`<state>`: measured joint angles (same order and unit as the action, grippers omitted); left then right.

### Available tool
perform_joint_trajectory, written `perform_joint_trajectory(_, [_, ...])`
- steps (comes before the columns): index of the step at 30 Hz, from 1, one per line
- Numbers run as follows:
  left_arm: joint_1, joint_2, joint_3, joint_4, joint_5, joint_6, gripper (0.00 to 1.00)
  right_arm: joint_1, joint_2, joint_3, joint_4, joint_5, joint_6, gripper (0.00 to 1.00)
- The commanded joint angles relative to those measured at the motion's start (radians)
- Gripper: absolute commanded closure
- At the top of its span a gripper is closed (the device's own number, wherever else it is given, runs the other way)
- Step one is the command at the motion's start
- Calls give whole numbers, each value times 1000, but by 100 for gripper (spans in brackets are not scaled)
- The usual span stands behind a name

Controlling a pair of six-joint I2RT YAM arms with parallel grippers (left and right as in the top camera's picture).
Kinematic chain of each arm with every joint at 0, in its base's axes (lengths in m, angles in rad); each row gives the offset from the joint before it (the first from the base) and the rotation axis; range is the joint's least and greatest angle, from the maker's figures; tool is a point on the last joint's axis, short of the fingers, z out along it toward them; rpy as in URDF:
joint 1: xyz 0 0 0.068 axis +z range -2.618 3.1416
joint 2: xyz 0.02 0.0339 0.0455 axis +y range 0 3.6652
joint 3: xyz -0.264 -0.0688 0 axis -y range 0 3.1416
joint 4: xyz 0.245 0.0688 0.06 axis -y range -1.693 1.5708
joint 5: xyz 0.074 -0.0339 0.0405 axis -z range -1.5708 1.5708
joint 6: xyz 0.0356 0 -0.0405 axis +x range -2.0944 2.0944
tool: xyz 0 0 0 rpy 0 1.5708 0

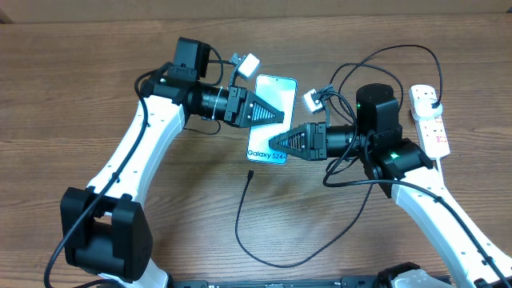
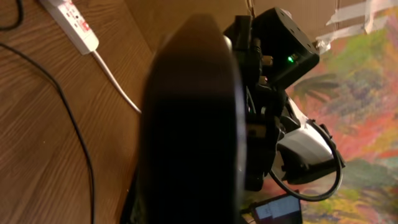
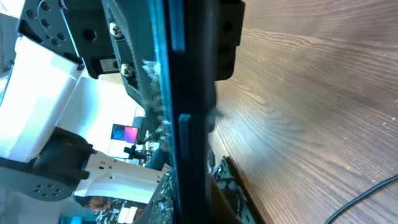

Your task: Plug charger to phone and switch on socket

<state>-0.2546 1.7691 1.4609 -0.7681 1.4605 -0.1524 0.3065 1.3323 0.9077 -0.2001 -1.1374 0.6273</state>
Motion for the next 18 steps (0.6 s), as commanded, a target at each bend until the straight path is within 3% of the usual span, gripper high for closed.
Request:
perform_joint_trajectory(1, [2, -58, 49, 4, -145, -72, 96, -8, 20, -24, -14, 2, 53, 65])
perform_joint_trajectory(4, [2, -57, 49, -35, -245, -80, 96, -49, 20, -24, 21, -47, 54, 38])
perform_joint_trajectory(11, [-9, -56, 47, -273, -444, -80, 96, -169, 20, -24, -20, 2, 48, 24])
perform_joint_trajectory(13, [-21, -56, 47, -360, -491, -80, 96, -191, 20, -24, -69, 71, 23, 18])
perform_joint_trajectory(16, [-40, -56, 47, -476, -497, -92, 96, -202, 20, -24, -197, 258, -43, 0])
perform_joint_trajectory(18, [-58, -56, 47, -558, -488, -142, 96, -202, 20, -24, -304, 427, -60, 0])
